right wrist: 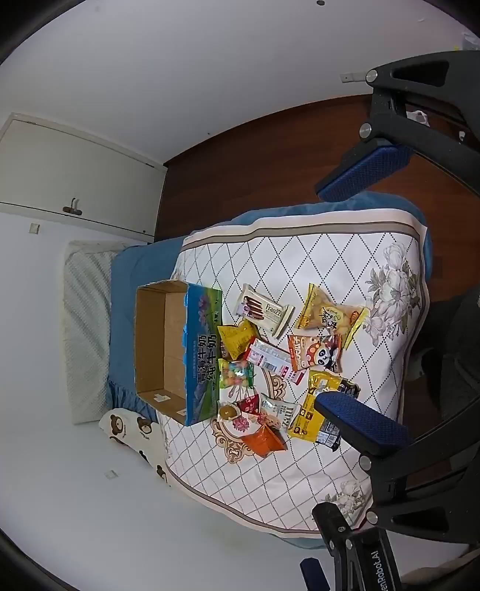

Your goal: Organize snacks

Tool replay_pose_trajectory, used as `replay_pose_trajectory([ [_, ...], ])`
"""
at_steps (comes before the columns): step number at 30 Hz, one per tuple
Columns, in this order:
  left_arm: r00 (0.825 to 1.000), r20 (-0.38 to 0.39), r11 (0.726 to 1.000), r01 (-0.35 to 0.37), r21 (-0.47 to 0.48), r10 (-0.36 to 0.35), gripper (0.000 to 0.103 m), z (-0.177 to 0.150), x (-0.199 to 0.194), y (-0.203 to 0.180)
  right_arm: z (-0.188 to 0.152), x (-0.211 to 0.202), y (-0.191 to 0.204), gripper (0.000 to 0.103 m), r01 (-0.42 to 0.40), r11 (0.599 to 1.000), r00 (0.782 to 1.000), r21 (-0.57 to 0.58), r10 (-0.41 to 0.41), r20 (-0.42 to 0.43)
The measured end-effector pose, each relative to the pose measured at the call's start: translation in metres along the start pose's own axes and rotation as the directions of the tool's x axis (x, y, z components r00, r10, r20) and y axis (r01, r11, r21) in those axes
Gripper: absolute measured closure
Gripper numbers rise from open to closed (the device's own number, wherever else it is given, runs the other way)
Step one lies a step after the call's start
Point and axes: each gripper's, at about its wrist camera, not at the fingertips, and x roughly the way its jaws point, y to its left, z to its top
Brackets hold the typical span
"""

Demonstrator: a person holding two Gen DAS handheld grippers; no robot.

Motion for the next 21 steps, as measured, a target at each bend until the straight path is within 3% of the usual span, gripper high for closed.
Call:
replay_pose_trajectory([
  [21,1.000,-0.006,0.999,-0.023,0.029,0.024,0.000,0.0003,0.0053,0.0041,-0.0021,0.0046,0.0069,0.000,-0.033,0.999,0.999,0.023,0.033,-0.015],
])
